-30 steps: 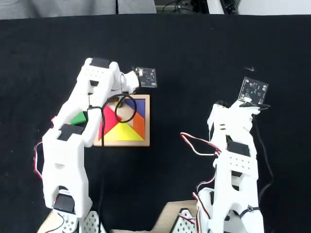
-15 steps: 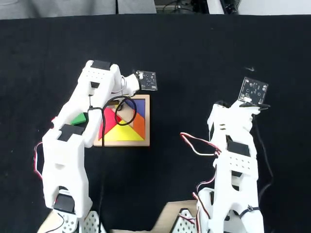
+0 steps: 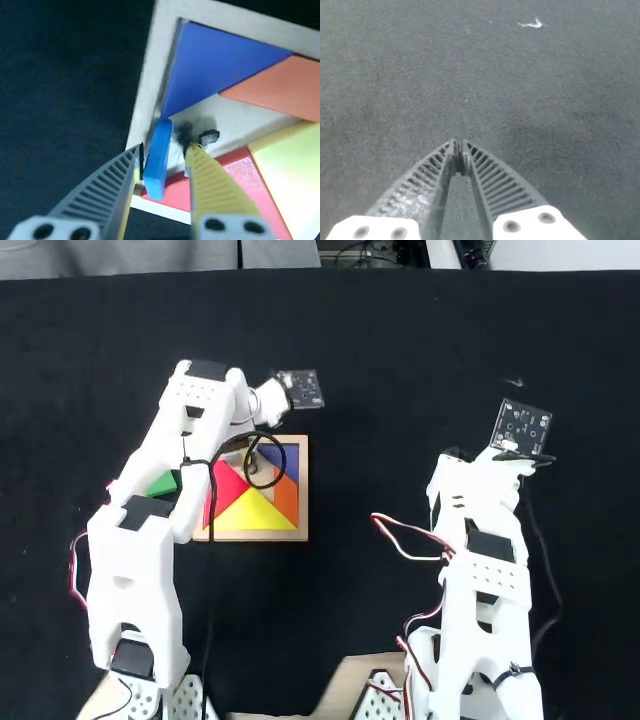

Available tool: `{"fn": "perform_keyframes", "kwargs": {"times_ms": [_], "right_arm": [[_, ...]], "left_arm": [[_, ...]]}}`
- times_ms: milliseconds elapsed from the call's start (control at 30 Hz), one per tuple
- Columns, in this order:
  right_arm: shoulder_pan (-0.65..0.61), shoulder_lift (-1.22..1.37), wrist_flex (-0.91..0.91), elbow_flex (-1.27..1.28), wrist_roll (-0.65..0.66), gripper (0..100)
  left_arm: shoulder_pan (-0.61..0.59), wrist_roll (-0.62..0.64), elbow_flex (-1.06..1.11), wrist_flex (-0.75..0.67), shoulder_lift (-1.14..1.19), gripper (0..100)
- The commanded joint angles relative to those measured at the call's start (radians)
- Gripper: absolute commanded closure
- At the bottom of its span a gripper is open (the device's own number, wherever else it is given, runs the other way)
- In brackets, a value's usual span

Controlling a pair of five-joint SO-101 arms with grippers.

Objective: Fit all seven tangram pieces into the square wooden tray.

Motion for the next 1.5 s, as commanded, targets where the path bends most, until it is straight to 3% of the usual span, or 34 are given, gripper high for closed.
{"fn": "perform_keyframes", "kwargs": {"times_ms": [0,167,467,833,1133,1467], "right_arm": [[-0.014,-0.025,-0.020,-0.010,0.002,98.4],[-0.014,-0.025,-0.020,-0.010,0.002,98.4],[-0.014,-0.025,-0.020,-0.010,0.002,98.4],[-0.014,-0.027,-0.020,-0.010,0.002,98.4],[-0.014,-0.028,-0.020,-0.008,0.002,98.4],[-0.014,-0.027,-0.020,-0.010,0.002,98.4]], "left_arm": [[0.015,-0.021,-0.064,0.040,-0.018,86],[0.030,-0.086,-0.067,0.140,-0.018,88],[0.050,-0.091,-0.226,0.382,-0.011,90],[0.056,-0.091,-0.217,0.381,-0.006,90],[0.064,-0.025,-0.105,0.120,0.060,90],[0.019,-0.025,-0.179,0.120,0.078,90]]}}
